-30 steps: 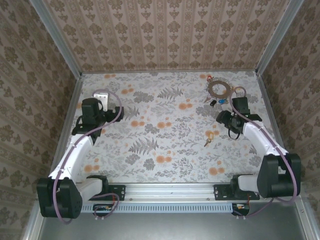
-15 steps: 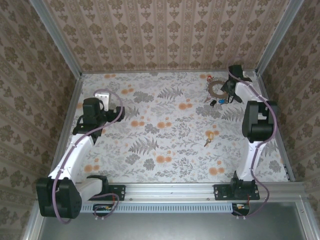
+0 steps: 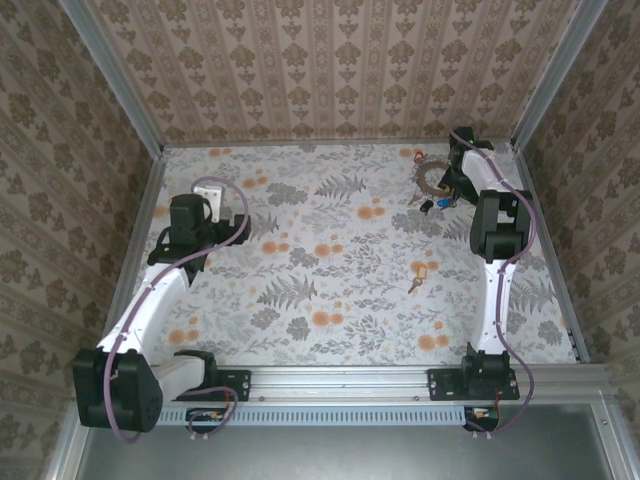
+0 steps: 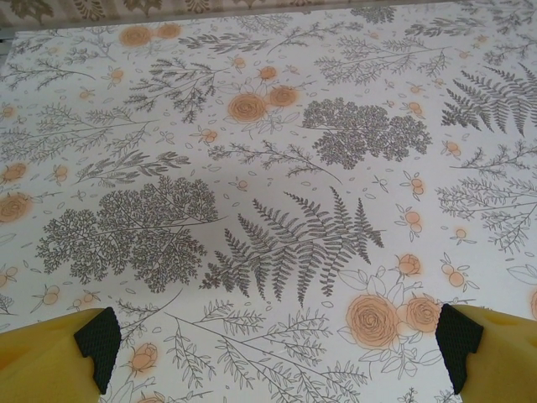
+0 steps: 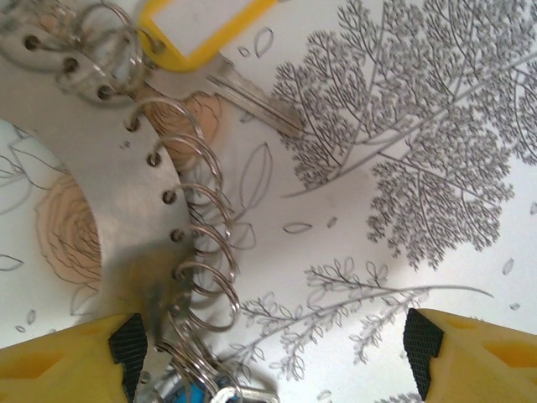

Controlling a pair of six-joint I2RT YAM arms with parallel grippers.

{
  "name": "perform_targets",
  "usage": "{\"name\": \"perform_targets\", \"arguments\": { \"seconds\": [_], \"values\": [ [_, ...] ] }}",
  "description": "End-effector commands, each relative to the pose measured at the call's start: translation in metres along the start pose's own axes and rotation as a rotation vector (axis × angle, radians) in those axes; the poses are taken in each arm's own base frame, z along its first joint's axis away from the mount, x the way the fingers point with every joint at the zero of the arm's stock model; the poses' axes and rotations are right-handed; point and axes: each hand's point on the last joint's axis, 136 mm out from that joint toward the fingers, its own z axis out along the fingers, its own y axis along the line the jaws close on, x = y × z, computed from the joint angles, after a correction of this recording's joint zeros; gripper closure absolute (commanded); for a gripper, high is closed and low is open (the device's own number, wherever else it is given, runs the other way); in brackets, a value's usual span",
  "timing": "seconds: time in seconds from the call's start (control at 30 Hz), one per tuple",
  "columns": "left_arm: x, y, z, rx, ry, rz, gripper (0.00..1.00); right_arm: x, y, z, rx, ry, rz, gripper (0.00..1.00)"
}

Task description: Put the keys on the keyring

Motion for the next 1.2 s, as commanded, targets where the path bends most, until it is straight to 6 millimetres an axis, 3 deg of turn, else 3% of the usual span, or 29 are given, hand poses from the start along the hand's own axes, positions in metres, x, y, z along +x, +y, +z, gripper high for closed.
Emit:
{"name": "perform_targets", "arguments": {
  "seconds": [0.0,0.2,0.43,0.67,0.93,1.17],
  "values": [
    [-0.006,0.0,-0.004,-0.018,-0.002,0.027,0.0,0.031,-0.014,0.005,0.072,0.127,-0.022,0.2],
    [-0.008,-0.002,-0.005,-0.01,0.003,0.031,0.0,0.06,0.013,-0.001,-0.026,0.184,-0.127,0.31],
    [-0.011,-0.005,-0.011,-0.013,-0.02,0.038,0.0,0.109,0.038,-0.037,-0.095,0.178,-0.246,0.33],
    [-0.009,-0.012,-0.01,0.001,-0.013,0.058,0.0,0.201,0.064,-0.055,-0.172,0.272,-0.39,0.34],
    [-0.007,-0.013,-0.012,-0.014,-0.012,0.078,0.0,0.274,0.09,-0.092,-0.257,0.286,-0.538,0.34],
    [-0.004,-0.013,-0.009,-0.016,-0.004,0.072,0.0,0.341,0.147,-0.131,-0.419,0.306,-0.687,0.34]
  ]
}}
